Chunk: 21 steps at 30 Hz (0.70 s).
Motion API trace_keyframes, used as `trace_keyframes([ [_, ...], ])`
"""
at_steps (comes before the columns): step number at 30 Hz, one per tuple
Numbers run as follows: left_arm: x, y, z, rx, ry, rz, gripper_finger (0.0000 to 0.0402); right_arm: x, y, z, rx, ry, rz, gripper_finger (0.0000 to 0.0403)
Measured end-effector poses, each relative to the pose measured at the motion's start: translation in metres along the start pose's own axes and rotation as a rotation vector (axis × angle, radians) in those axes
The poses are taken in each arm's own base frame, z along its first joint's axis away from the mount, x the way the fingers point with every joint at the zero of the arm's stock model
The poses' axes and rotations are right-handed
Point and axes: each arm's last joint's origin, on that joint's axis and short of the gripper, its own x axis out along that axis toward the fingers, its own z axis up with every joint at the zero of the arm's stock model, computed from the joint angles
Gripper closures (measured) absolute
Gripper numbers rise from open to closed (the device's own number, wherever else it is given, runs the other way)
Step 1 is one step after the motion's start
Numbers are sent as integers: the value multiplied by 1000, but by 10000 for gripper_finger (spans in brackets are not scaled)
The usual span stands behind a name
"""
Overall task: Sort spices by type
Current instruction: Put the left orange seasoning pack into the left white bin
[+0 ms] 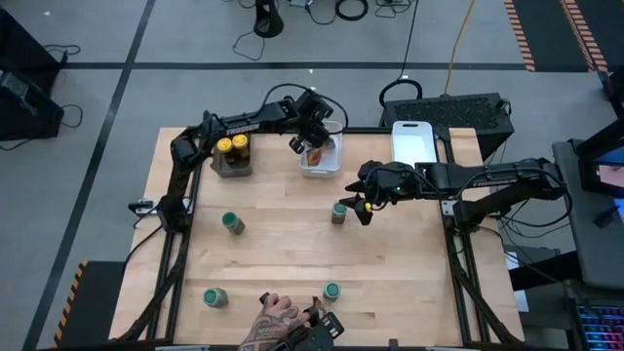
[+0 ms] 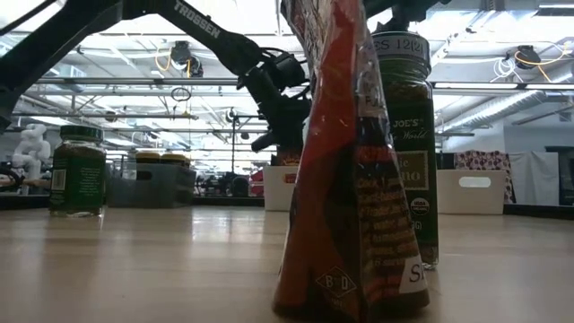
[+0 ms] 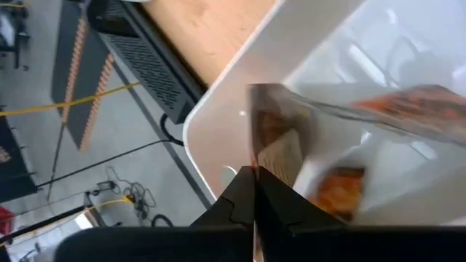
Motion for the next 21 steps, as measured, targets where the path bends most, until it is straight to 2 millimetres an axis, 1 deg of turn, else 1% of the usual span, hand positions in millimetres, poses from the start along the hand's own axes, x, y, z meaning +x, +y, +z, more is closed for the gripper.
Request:
trace_keyframes([
  [4, 2, 2, 0, -94, 11, 28, 377, 0, 0, 0, 0, 0, 0, 184],
  [7, 2, 3, 0, -128, 10, 42, 364, 0, 0, 0, 0, 0, 0, 184],
  [12, 1, 5, 0, -130, 9, 60, 339, 0, 0, 0, 0, 0, 0, 184],
  [17, 1, 5, 0, -131, 27, 60, 302, 0, 0, 0, -1, 0, 0, 184],
  [21, 0, 6, -2, -132, 90, 84, 271, 0, 0, 0, -3, 1, -1, 184],
])
